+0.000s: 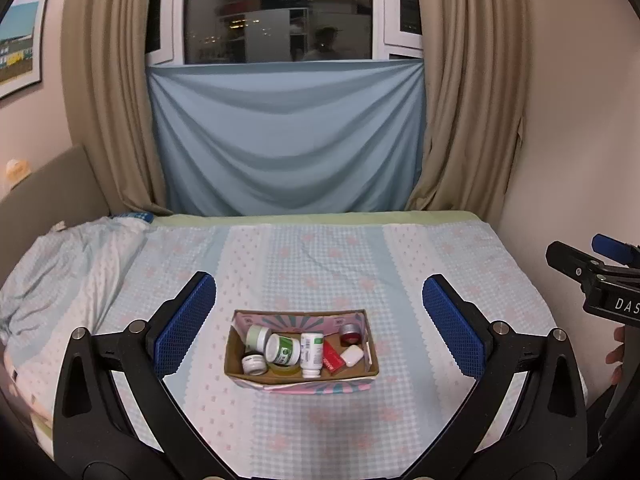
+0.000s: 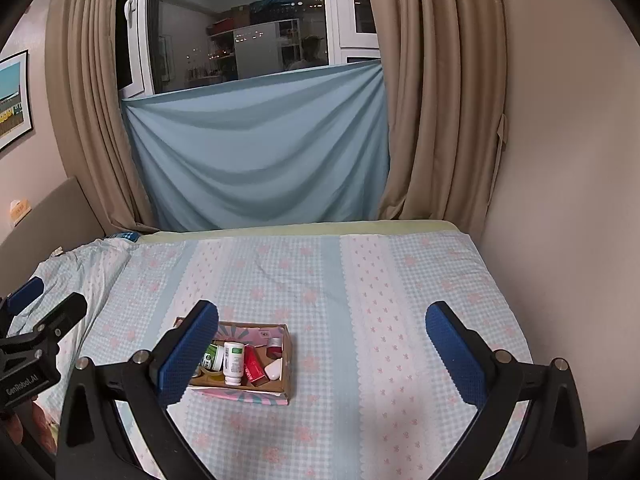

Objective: Organize rigid objects

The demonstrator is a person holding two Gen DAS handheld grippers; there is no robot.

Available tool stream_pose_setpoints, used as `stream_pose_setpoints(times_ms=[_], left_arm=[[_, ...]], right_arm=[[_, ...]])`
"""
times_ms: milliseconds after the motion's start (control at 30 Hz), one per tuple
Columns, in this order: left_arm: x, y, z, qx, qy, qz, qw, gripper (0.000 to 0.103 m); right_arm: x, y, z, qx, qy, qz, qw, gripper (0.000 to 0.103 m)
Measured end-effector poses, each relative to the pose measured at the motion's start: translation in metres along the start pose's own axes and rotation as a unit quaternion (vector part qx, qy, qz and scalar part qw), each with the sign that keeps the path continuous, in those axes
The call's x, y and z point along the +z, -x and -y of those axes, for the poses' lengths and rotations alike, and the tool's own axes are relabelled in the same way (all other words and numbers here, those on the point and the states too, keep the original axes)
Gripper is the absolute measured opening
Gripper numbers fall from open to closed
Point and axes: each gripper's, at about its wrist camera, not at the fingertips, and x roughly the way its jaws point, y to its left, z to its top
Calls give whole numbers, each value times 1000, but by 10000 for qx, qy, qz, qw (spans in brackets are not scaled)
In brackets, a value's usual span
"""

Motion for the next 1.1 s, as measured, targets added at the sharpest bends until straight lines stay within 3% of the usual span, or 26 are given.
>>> stream_pose_setpoints(times_ms=[1100], left_arm=[[3,-10,0,37,1,-52,10000,103]], right_arm=[[0,-7,0,14,24,-19,10000,103]])
